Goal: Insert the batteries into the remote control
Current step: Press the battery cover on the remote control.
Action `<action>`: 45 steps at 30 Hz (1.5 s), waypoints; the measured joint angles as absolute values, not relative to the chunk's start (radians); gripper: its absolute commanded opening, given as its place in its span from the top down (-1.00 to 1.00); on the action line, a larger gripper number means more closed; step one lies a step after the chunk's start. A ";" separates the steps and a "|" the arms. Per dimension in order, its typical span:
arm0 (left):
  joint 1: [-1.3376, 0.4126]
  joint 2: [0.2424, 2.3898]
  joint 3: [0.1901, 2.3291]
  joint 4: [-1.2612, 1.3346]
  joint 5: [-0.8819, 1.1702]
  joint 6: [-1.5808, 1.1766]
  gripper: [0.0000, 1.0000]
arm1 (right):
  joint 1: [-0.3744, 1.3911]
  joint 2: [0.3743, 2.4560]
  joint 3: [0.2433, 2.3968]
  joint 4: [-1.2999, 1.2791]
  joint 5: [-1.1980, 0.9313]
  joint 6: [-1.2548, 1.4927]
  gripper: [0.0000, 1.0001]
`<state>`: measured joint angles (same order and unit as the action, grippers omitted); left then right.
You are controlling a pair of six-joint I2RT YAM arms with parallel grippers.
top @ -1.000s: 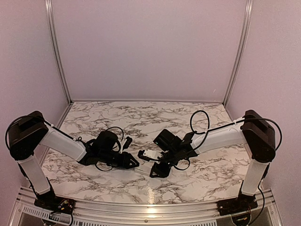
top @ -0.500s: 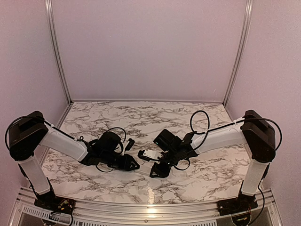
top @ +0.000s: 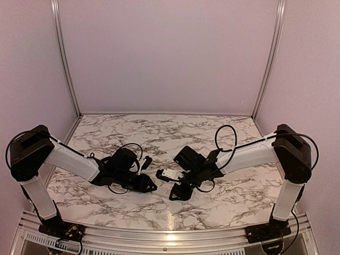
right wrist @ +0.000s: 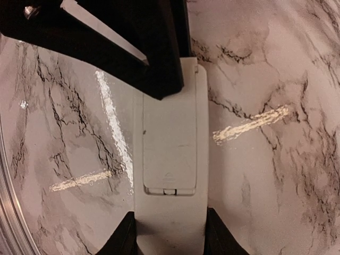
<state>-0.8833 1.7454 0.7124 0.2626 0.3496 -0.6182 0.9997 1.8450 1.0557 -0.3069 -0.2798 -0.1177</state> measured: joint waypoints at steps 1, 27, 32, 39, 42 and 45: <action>-0.884 1.746 0.715 0.257 0.350 -0.617 0.56 | 1.000 1.845 1.055 -0.307 -0.280 -0.116 0.47; -0.963 1.841 0.821 0.258 0.131 -0.629 0.63 | 1.000 1.828 1.014 -0.246 -0.277 -0.060 1.00; -0.975 1.836 0.794 0.298 0.099 -0.640 0.55 | 1.000 1.825 1.007 -0.234 -0.273 -0.060 0.81; -0.984 1.829 0.775 0.318 0.085 -0.652 0.45 | 1.002 1.815 0.987 -0.209 -0.266 -0.060 0.45; -0.984 1.819 0.761 0.327 0.086 -0.664 0.40 | 1.005 1.810 0.978 -0.196 -0.259 -0.063 0.32; -0.984 1.800 0.740 0.337 0.094 -0.673 0.36 | 1.007 1.805 0.969 -0.185 -0.251 -0.064 0.26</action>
